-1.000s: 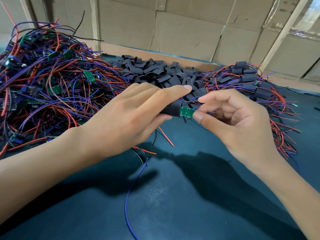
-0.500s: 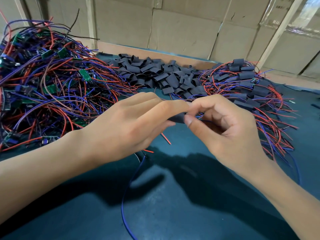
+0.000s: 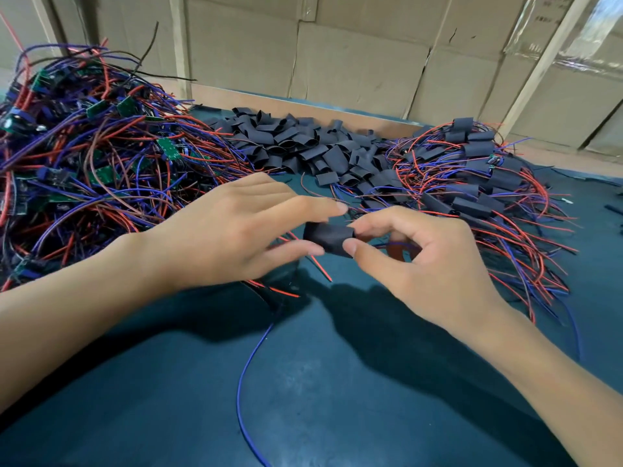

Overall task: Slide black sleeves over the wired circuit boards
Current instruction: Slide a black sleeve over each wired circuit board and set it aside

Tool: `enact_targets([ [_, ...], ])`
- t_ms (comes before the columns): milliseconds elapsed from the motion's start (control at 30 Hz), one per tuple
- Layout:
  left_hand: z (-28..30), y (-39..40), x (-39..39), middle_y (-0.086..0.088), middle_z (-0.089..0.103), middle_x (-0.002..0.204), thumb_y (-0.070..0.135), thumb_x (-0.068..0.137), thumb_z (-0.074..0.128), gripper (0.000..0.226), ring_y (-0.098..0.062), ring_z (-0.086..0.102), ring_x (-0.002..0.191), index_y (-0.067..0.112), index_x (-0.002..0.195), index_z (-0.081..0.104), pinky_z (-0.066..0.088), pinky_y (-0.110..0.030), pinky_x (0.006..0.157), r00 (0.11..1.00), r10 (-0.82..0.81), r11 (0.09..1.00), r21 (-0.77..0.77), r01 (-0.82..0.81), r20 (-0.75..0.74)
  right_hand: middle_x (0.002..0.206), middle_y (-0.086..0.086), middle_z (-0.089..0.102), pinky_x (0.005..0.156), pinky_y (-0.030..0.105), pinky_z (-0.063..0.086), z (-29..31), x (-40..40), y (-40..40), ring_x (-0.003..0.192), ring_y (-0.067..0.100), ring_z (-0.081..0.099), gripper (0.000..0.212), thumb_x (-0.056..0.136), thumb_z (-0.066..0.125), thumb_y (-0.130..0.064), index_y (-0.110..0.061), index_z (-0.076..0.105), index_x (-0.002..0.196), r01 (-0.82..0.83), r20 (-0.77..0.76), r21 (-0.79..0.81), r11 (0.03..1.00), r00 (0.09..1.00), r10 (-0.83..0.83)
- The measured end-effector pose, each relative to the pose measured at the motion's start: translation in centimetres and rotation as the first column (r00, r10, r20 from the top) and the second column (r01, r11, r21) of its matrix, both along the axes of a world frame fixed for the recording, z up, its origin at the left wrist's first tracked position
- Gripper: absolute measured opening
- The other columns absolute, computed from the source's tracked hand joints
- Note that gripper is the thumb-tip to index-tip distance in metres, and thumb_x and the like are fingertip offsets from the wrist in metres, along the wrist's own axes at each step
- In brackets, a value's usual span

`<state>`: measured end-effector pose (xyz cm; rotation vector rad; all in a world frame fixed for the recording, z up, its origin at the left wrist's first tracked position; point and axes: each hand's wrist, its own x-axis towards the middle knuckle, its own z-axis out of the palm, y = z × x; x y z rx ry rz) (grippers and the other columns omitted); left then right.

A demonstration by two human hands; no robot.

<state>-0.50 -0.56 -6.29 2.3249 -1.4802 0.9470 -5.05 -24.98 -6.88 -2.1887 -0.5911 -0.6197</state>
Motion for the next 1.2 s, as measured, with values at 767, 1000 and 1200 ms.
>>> enact_targets([
  [767,-0.2,-0.1,0.5,0.011,0.068,0.098,0.022,0.101,0.061,0.026,-0.016,0.062,0.086,0.018,0.127,0.066,0.05,-0.042,0.081,0.996,0.004,0.998,-0.067,-0.01,-0.087,0.094,-0.007,0.077,0.085,0.022,0.052,2.0,1.2,-2.9,0.086,0.015,0.073,0.034,0.098,0.051,-0.048,-0.024,0.074,0.109,-0.079,-0.182,0.08,0.994,0.979,0.092],
  [1000,-0.7,-0.8,0.1,0.008,0.065,0.1,0.019,0.1,0.063,0.036,-0.013,0.055,0.086,0.014,0.136,0.059,0.05,-0.037,0.084,0.99,-0.069,0.995,-0.078,0.059,-0.126,0.065,-0.001,0.068,0.066,0.025,0.052,0.5,0.6,-0.6,0.059,0.013,0.058,0.025,0.102,0.058,-0.015,-0.023,0.072,0.121,-0.338,-0.538,0.05,0.94,0.784,0.311],
  [1200,-1.1,-0.9,0.1,0.017,0.058,0.117,0.036,0.094,0.064,0.053,-0.006,0.058,0.11,0.034,0.143,0.045,0.052,-0.028,0.092,0.929,0.02,0.985,-0.153,-0.081,-0.368,0.051,-0.005,0.046,0.059,0.031,0.05,2.0,2.1,-2.9,0.051,0.016,0.04,0.026,0.102,0.052,-0.006,-0.013,0.076,0.1,-0.159,-0.452,0.223,0.962,0.857,0.247],
])
